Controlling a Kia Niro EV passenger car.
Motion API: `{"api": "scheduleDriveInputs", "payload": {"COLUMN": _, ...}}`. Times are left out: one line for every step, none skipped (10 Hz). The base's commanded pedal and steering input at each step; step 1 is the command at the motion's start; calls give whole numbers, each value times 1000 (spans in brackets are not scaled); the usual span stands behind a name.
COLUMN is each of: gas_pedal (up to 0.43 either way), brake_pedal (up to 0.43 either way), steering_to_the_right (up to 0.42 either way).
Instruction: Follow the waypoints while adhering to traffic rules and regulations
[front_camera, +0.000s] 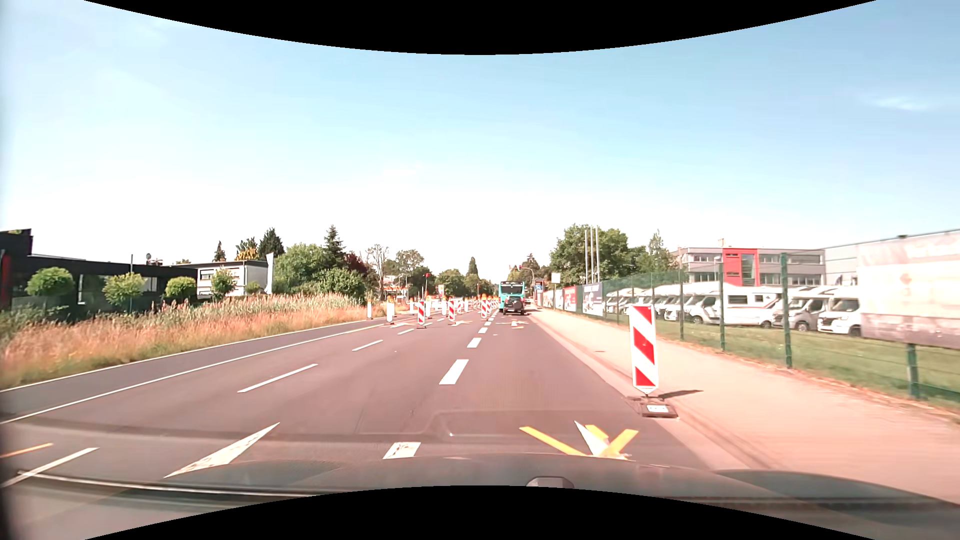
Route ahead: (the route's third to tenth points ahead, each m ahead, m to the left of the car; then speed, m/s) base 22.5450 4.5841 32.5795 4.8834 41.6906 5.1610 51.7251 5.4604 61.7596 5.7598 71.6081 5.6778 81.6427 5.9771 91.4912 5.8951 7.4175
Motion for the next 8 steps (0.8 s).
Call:
{"api": "scheduleDriveInputs", "payload": {"gas_pedal": 0, "brake_pedal": 116, "steering_to_the_right": 5}}
{"api": "scheduleDriveInputs", "payload": {"gas_pedal": 0, "brake_pedal": 116, "steering_to_the_right": 6}}
{"api": "scheduleDriveInputs", "payload": {"gas_pedal": 0, "brake_pedal": 116, "steering_to_the_right": 6}}
{"api": "scheduleDriveInputs", "payload": {"gas_pedal": 0, "brake_pedal": 116, "steering_to_the_right": 5}}
{"api": "scheduleDriveInputs", "payload": {"gas_pedal": 0, "brake_pedal": 116, "steering_to_the_right": 5}}
{"api": "scheduleDriveInputs", "payload": {"gas_pedal": 0, "brake_pedal": 116, "steering_to_the_right": 4}}
{"api": "scheduleDriveInputs", "payload": {"gas_pedal": 0, "brake_pedal": 116, "steering_to_the_right": 1}}
{"api": "scheduleDriveInputs", "payload": {"gas_pedal": 0, "brake_pedal": 116, "steering_to_the_right": 0}}
